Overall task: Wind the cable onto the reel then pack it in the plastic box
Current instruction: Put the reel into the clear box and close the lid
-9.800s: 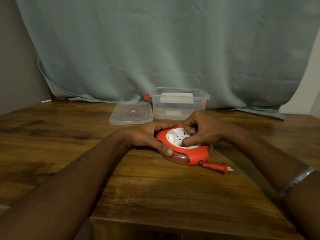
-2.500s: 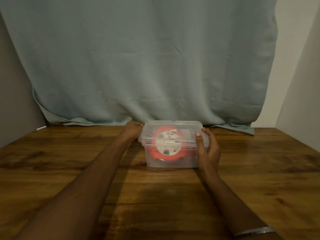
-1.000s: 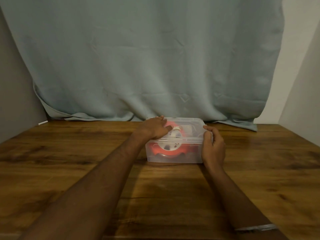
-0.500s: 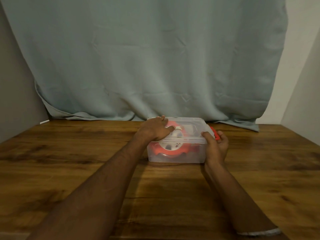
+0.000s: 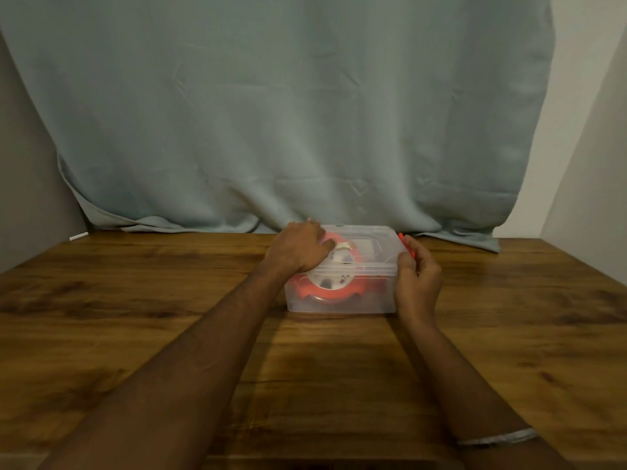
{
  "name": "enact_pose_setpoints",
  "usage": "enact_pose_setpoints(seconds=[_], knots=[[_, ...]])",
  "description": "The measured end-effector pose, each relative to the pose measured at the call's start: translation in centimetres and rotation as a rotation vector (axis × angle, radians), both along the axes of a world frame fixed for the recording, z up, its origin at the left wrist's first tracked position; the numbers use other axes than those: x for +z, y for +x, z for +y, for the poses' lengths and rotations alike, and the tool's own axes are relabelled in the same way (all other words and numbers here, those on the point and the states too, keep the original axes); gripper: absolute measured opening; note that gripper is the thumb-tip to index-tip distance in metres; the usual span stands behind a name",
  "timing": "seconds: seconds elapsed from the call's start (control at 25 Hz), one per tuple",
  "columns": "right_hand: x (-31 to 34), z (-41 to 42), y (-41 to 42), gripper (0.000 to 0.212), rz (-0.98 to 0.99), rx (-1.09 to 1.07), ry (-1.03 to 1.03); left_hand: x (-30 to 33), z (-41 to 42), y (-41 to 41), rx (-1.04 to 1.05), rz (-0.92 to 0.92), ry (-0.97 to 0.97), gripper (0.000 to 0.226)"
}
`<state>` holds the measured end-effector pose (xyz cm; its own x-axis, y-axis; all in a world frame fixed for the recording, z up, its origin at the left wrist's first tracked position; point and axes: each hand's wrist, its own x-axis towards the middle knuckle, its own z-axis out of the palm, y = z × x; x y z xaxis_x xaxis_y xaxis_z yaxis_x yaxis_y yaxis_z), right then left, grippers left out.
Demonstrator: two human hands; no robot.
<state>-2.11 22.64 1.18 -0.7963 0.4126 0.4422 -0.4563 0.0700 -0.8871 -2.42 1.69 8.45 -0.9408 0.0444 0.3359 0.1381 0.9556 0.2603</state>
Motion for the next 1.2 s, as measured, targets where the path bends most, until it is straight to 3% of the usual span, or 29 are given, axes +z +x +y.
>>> enact_pose_setpoints(seconds=[0.08,0.12,0.24,0.36,0.56,0.64,0.76,0.92,1.04,1.2], knots=[[-0.1,0.0,0.3,0.039,0.006,0.004,0.020,-0.9,-0.3,1.2,0.103,0.318,0.447,0.034],[-0.2,0.0,0.4,0.039,0.004,0.005,0.026,-1.6,-0.6,1.9,0.173,0.358,0.665,0.037],[-0.3,-0.1,0.5,0.040,0.013,-0.006,0.029,-3.4,-1.6,3.8,0.295,0.011,1.166,0.040],[-0.2,-0.2,0.4,0.037,0.011,-0.008,0.034,-3.6,-2.8,4.2,0.280,-0.288,1.342,0.039],[-0.1,-0.3,0.7,0.044,0.014,-0.010,0.050,-3.4,-3.7,4.2,0.239,-0.398,1.499,0.035],[-0.3,-0.3,0.7,0.047,0.025,-0.012,0.054,-3.2,-3.3,3.9,0.249,-0.246,1.449,0.037],[-0.4,-0.3,0.5,0.050,0.004,-0.005,0.055,-2.9,-2.5,3.2,0.284,0.006,1.147,0.039],[-0.6,0.0,0.5,0.051,0.005,-0.016,0.137,-3.0,-2.7,2.1,0.326,0.009,0.854,0.031],[0.6,1.0,0.9,0.058,-0.046,-0.043,0.466,-2.3,-2.8,2.7,0.354,0.077,0.626,0.027],[1.6,3.0,4.5,0.043,0.108,-0.181,0.960,-4.0,-0.9,8.2,0.217,0.428,0.300,0.029]])
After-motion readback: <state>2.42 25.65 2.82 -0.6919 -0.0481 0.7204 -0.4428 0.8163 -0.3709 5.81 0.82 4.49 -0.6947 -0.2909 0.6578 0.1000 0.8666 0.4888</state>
